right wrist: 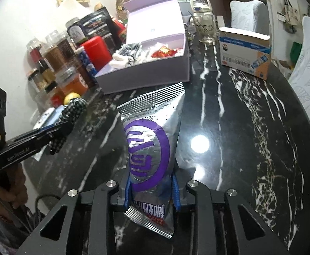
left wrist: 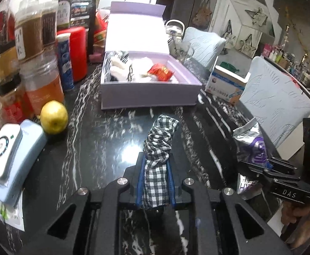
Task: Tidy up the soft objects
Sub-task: 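Lift and carry the gingham scrunchie and silver-purple packet toward the lavender box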
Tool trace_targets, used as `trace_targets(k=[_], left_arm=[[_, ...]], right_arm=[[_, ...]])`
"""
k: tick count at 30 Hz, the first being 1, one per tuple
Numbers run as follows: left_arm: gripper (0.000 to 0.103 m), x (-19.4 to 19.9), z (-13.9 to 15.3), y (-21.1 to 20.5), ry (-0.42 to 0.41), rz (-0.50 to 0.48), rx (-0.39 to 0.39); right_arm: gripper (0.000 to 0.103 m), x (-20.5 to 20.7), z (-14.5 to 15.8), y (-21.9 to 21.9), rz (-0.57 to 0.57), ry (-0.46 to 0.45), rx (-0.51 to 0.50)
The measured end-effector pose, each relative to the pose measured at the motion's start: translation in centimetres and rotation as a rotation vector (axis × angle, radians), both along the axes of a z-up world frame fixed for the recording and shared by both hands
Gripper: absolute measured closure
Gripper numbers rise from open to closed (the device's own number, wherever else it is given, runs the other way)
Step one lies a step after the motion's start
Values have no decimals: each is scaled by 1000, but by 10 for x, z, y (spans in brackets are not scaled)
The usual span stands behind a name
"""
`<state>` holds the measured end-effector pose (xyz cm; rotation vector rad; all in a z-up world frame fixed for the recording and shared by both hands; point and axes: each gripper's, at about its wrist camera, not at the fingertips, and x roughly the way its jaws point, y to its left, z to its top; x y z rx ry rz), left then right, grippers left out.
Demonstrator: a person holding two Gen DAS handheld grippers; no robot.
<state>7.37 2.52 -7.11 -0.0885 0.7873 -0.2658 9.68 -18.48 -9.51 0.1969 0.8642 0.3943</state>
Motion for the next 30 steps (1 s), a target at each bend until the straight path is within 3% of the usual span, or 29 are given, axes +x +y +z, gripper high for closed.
trace_targets(k=[5, 16, 30], left_arm=[[84, 8, 17, -5, -47, -9, 3], [84, 43, 67, -18, -160, -44, -15], [84, 113, 127, -17, -296, -37, 8]], right_arm=[[74, 8, 18, 4, 36, -28, 7], [74, 37, 86, 2, 69, -169, 28], [74, 113, 154, 9, 63, -294, -6]])
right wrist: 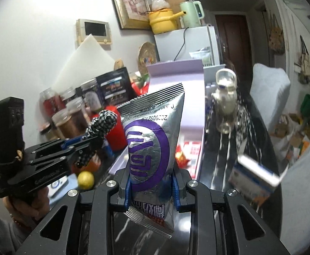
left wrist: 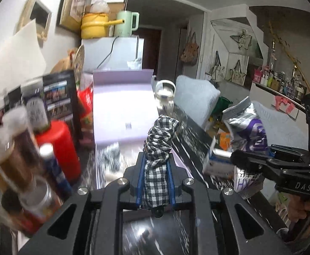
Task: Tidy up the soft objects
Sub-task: 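Lift and carry the gingham scrunchie and silver-purple packet toward the lavender box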
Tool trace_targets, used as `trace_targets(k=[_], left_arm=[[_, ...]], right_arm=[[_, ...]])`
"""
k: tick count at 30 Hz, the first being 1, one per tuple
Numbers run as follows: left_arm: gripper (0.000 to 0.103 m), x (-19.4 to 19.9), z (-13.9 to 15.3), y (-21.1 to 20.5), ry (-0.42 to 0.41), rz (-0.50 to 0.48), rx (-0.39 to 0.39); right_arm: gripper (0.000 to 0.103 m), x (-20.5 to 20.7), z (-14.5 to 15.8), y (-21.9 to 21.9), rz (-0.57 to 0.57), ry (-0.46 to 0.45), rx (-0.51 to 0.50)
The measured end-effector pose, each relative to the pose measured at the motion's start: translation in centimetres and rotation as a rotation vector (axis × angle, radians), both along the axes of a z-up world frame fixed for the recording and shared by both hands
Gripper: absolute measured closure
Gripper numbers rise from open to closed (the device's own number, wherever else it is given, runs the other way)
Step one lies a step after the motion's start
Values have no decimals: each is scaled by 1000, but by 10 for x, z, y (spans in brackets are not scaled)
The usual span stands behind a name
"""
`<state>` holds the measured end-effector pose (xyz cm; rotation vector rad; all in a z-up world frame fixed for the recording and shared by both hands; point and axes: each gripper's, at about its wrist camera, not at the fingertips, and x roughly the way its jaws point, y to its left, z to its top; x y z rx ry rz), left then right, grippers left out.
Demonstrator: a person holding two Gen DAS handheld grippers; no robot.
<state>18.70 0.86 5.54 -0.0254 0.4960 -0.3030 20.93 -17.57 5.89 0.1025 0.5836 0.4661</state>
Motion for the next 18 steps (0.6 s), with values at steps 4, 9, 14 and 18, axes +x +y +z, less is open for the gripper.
trace_targets(k=[4, 9, 14, 18], left_arm=[[84, 29, 9, 1, -22, 10, 2], [84, 65, 6, 4, -20, 27, -6], [84, 96, -9, 0, 3, 44, 35], [84, 118, -28, -4, 51, 36, 64]], right_arm=[[74, 25, 10, 7, 13, -14, 9], [74, 59, 13, 14, 36, -9, 33], [74, 98, 1, 20, 37, 28, 38], [74, 125, -20, 22, 29, 85, 23]])
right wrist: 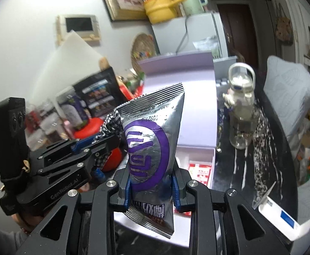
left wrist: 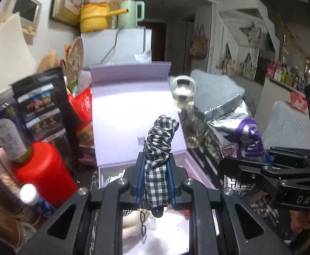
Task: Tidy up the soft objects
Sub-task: 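Lift and carry the gingham scrunchie and silver-purple packet toward the lavender box, then lower the scrunchie and packet into the box and open both grippers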
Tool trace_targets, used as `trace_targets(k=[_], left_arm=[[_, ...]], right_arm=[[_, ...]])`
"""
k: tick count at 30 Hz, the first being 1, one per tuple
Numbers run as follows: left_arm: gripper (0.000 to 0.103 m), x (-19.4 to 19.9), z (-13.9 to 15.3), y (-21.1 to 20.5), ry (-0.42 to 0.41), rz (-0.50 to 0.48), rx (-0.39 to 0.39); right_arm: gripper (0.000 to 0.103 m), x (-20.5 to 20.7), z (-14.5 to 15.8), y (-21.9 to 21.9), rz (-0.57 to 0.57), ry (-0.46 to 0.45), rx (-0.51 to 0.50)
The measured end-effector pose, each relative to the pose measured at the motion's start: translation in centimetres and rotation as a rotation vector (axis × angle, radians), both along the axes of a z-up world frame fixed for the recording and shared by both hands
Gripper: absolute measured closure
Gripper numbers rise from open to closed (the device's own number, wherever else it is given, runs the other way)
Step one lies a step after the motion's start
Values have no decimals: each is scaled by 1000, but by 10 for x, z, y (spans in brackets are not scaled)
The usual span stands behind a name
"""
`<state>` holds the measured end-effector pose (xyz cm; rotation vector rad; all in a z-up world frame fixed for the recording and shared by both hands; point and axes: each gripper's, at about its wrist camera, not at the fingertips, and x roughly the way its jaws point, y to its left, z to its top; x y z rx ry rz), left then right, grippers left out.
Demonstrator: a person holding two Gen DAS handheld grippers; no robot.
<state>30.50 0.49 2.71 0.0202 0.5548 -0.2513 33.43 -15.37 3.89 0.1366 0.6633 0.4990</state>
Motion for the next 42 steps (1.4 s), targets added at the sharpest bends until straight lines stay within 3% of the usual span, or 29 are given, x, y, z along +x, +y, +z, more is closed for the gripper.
trace_targets(k=[6, 11, 24, 28, 36, 42], left_arm=[[84, 26, -24, 1, 68, 6, 16], [84, 33, -36, -2, 94, 7, 27], [84, 51, -67, -11, 195, 8, 57], [84, 58, -77, -8, 231, 29, 67], [84, 70, -101, -10, 314, 38, 87], [84, 69, -105, -18, 301, 45, 129]], right_arm=[[74, 24, -34, 2, -14, 75, -34], [74, 33, -45, -3, -32, 112, -45], [74, 48, -70, 6, -46, 146, -75], [74, 52, -83, 15, -65, 146, -148], [74, 61, -107, 25, -50, 194, -200], [72, 63, -111, 28, -52, 193, -218]])
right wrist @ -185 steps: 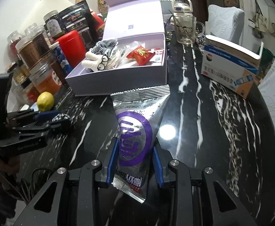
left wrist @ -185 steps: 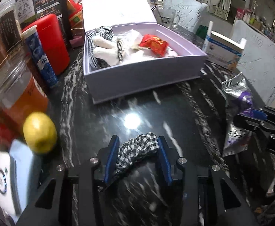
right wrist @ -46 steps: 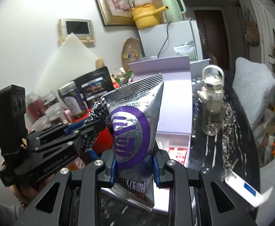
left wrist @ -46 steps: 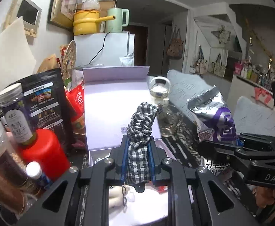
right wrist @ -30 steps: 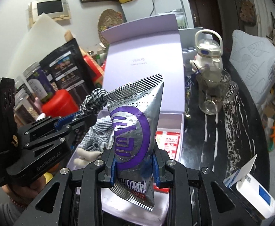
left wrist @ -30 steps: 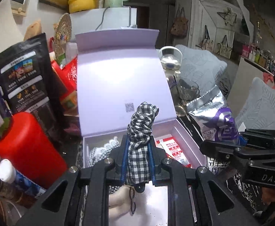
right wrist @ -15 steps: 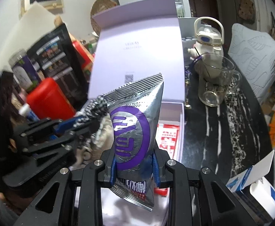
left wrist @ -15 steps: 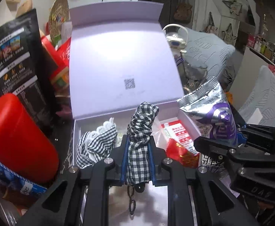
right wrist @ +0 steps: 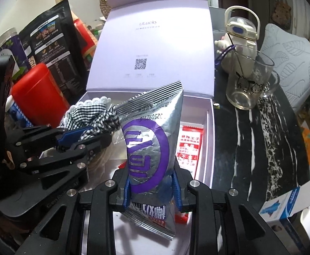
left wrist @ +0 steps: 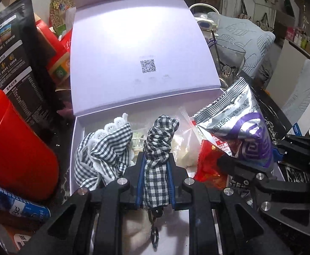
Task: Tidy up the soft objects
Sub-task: 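Lower the scrunchie and packet into the box and open both grippers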
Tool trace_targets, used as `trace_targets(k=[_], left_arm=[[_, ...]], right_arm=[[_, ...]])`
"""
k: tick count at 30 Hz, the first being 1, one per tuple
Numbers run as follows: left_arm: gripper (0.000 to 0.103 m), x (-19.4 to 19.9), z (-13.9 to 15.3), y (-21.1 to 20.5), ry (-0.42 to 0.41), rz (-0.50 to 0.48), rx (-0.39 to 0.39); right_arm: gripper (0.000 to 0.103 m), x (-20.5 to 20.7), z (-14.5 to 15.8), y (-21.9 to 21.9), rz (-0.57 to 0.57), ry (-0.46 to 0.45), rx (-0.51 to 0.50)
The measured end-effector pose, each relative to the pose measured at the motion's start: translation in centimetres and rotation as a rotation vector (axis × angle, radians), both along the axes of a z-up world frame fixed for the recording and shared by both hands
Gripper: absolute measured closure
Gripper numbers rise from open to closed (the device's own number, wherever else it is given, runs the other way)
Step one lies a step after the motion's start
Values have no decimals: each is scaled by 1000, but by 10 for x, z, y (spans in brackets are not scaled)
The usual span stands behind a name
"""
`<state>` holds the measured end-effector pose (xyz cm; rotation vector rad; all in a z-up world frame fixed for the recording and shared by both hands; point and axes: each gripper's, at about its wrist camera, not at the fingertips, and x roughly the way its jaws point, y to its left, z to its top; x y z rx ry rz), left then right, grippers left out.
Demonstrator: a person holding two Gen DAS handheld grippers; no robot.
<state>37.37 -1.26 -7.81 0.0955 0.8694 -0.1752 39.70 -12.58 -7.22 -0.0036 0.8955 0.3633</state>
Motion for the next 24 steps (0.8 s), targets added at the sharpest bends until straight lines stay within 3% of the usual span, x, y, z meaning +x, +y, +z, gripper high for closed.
trace_targets(k=[6, 8, 14, 19, 24], left_arm=[[84, 3, 3, -3, 10, 2, 7], [84, 5, 5, -6, 13, 3, 17], [84, 4, 14, -12, -6, 8, 37], [84, -1, 26, -7, -38, 22, 34], [83, -5, 34, 0, -43, 39, 12]], right_arm=[[67, 1, 2, -1, -24, 8, -32], [60, 1, 3, -3, -25, 11, -35], [58, 0, 2, 1, -15, 24, -45], [40, -7, 14, -1, -27, -21, -57], [38, -11, 27, -11, -46, -49, -53]])
